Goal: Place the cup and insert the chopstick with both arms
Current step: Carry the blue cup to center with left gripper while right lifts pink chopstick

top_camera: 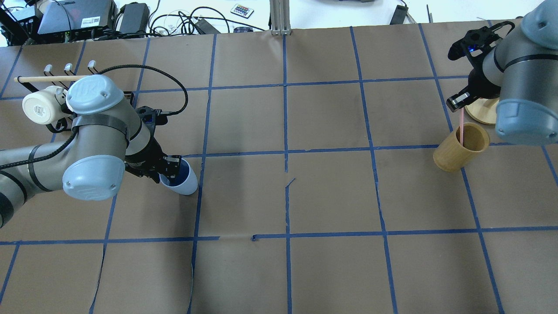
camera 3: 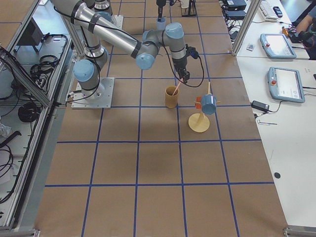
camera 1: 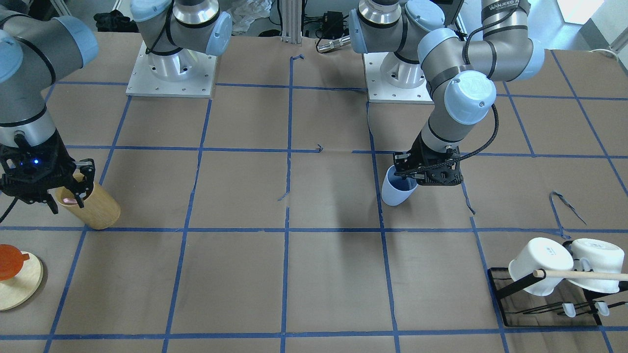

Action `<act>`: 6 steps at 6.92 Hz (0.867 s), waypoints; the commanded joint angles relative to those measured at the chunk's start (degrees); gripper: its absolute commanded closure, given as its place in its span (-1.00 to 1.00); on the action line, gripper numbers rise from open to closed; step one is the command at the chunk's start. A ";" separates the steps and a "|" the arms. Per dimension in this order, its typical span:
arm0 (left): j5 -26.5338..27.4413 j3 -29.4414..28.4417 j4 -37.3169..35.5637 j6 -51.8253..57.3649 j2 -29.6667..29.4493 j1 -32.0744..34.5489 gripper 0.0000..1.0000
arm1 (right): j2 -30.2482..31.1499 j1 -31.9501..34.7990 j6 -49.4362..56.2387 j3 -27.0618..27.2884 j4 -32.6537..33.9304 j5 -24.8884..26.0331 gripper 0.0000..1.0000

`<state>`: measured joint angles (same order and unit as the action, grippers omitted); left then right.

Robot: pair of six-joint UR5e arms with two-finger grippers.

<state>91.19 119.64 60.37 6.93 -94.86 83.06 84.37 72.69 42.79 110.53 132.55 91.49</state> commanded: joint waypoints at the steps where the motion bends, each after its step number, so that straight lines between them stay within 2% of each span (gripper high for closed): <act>1: -0.22 -0.37 -0.51 -0.08 -0.15 0.09 1.00 | 0.44 0.00 0.01 -0.31 -0.18 -0.26 0.51; 3: -0.13 -1.24 -1.56 -2.69 0.03 0.35 1.00 | 0.62 0.08 0.01 -1.19 -0.71 -0.52 0.69; 4: -1.09 -5.42 -0.09 -8.02 0.47 2.09 1.00 | 0.71 0.00 0.01 -1.28 -0.71 -0.52 0.89; 5: -3.80 -8.95 2.28 -12.68 -0.14 5.85 1.00 | 1.15 0.08 -0.08 -1.89 -0.88 -0.52 0.95; 6: -4.26 -11.16 2.13 -21.43 -1.10 11.80 1.00 | 2.11 0.08 -0.08 -2.94 -3.06 -0.87 0.98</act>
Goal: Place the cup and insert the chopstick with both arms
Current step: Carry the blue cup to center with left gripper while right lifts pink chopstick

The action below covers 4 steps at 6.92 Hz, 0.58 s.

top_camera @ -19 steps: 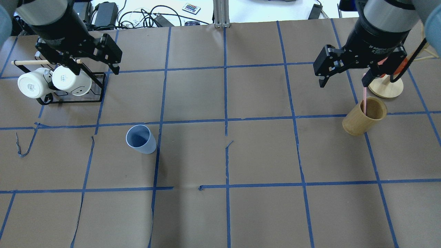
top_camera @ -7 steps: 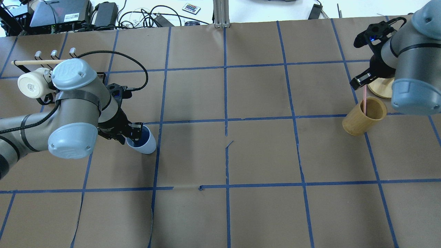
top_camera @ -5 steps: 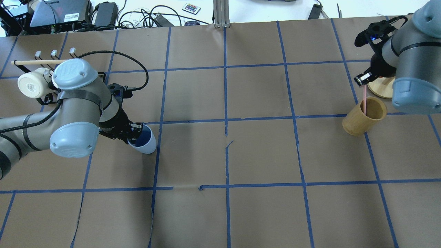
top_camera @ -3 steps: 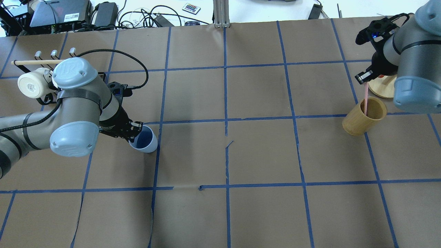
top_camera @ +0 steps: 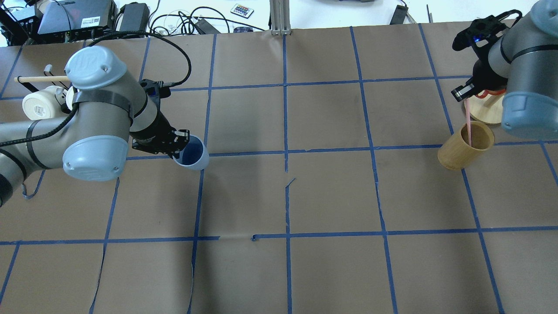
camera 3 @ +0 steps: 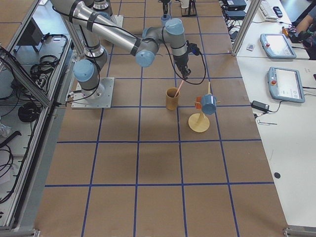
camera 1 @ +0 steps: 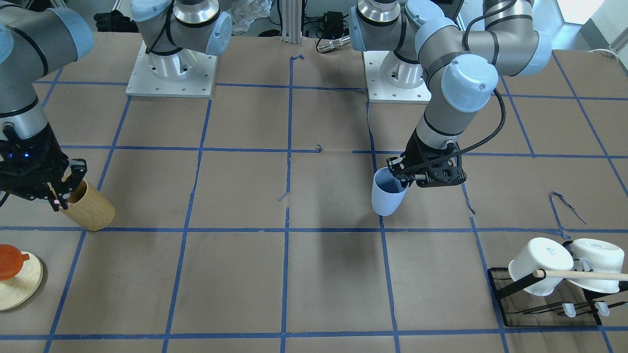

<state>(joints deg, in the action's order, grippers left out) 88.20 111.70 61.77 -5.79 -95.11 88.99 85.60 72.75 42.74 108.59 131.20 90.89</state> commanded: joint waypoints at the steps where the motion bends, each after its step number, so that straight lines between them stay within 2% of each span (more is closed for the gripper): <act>1: -1.28 -4.72 0.11 -16.29 -2.35 10.89 1.00 | 1.93 0.02 -0.20 -3.19 -5.91 -1.49 0.98; 2: -1.28 -5.17 -1.47 -20.19 -4.10 14.16 1.00 | 2.72 0.02 -0.29 -5.91 -10.13 -2.55 0.99; 3: -2.15 -6.05 -6.96 -23.88 -7.08 15.50 1.00 | 3.43 0.02 -0.46 -8.55 -13.83 -3.51 1.00; 4: -2.59 -9.19 -8.06 -24.36 -11.46 15.69 1.00 | 3.52 0.02 -0.38 -12.23 -18.56 -4.13 1.00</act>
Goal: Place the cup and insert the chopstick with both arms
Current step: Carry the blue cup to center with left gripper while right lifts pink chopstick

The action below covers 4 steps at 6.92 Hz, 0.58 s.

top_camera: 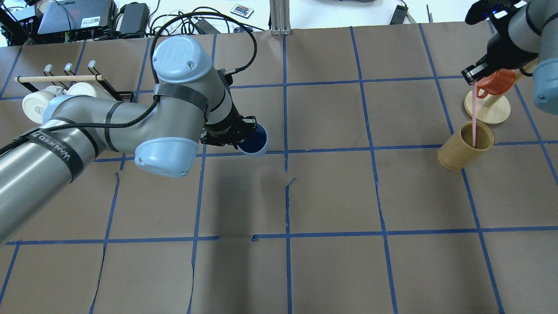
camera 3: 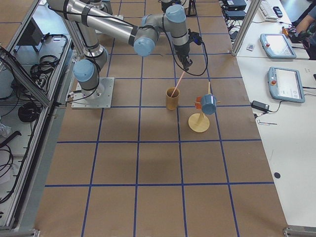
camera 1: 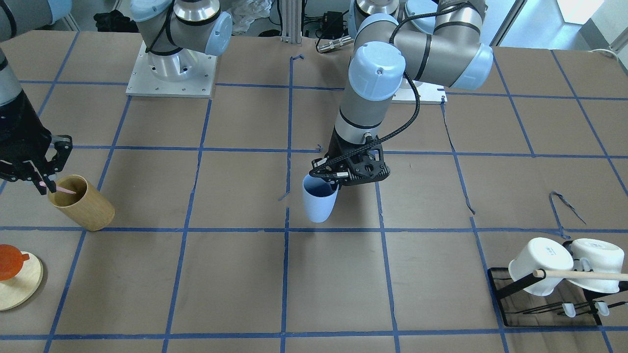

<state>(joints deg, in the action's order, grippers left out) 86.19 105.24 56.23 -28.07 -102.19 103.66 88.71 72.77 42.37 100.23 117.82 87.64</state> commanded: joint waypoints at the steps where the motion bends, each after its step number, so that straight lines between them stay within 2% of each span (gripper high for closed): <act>1: 0.11 -6.32 -2.09 -2.51 -7.12 2.58 1.00 | 0.49 0.00 -0.09 -9.30 -11.06 -2.03 1.00; 2: 0.38 -7.92 -2.09 -2.69 -9.15 3.29 1.00 | 0.41 0.09 -0.18 -14.31 -17.39 -2.21 1.00; 4: 0.38 -10.83 -2.53 -3.05 -12.32 3.56 1.00 | 0.50 0.61 -3.67 -16.56 -18.68 -4.39 1.00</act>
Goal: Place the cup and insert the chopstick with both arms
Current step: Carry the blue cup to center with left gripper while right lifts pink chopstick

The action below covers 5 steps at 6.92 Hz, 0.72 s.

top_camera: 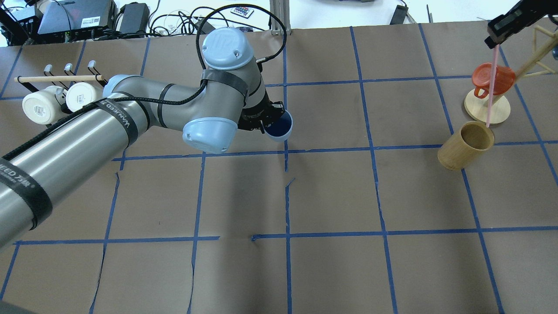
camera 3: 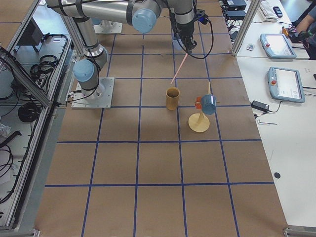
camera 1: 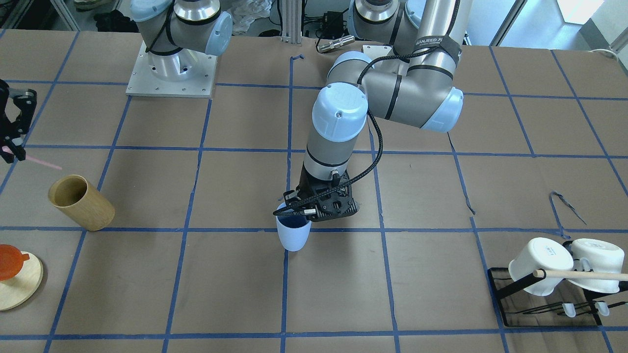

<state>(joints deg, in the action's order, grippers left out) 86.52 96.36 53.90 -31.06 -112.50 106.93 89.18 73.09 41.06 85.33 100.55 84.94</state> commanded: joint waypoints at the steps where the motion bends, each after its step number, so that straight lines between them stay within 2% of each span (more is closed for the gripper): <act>1: 0.05 -2.57 -0.02 0.47 -2.71 0.29 1.00 | 0.11 0.39 -4.65 -1.66 -0.72 -4.49 1.00; 2: 0.05 -2.67 -0.11 0.56 -3.24 0.29 1.00 | 0.12 1.34 -6.94 -1.74 0.16 -5.30 1.00; 4: -0.56 -2.58 -0.19 -0.14 -3.86 0.38 -0.02 | -0.76 7.56 -16.05 -1.57 5.60 -4.96 1.00; 5: -0.65 -2.67 -0.28 -0.05 -3.86 0.55 -0.16 | -1.29 9.68 -20.80 -1.57 6.92 -4.87 1.00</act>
<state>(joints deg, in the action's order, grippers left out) 86.09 93.75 53.74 -31.09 -116.19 107.34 88.52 79.79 25.96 83.72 105.40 79.97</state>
